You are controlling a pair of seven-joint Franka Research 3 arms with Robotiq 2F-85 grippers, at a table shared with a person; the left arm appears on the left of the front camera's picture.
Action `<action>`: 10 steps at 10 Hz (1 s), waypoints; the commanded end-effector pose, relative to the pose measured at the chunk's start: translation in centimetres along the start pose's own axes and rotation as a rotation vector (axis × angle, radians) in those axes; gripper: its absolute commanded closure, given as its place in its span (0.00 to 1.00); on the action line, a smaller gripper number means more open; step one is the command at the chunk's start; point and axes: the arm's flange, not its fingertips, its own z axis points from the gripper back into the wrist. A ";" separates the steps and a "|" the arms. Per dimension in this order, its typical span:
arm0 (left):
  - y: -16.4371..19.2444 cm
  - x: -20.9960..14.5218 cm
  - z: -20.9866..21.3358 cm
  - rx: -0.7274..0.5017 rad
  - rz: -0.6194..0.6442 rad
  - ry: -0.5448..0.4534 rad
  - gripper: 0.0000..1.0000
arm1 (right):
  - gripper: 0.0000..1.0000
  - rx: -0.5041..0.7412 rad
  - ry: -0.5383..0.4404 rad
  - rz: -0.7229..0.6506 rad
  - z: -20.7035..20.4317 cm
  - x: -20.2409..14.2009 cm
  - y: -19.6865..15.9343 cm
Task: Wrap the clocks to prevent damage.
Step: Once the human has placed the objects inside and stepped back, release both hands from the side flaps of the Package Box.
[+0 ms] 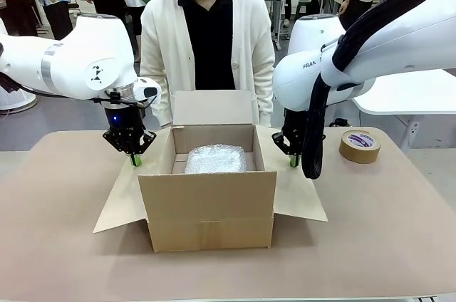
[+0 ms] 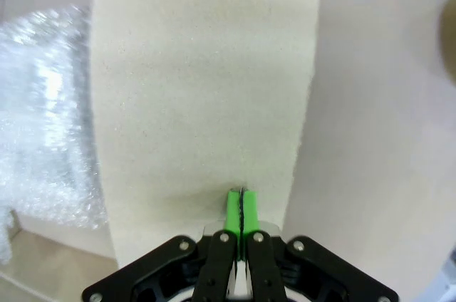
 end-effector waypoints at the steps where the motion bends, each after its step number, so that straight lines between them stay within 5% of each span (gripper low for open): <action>1: 0.4 -0.6 4.0 -0.017 -0.135 -0.029 0.99 | 0.99 -0.024 -0.048 0.127 4.5 -0.4 -0.6; 4: 2.3 -3.3 12.2 -0.081 -0.563 0.030 0.99 | 0.99 -0.189 0.075 0.632 12.8 -3.7 -2.6; 7: 5.5 -7.8 18.0 -0.196 -0.764 0.049 0.99 | 0.99 -0.161 0.081 0.817 16.8 -7.2 -7.4; 10: 8.2 -10.7 18.0 -0.157 -0.886 0.005 0.99 | 0.99 -0.064 0.027 0.976 15.7 -9.5 -11.2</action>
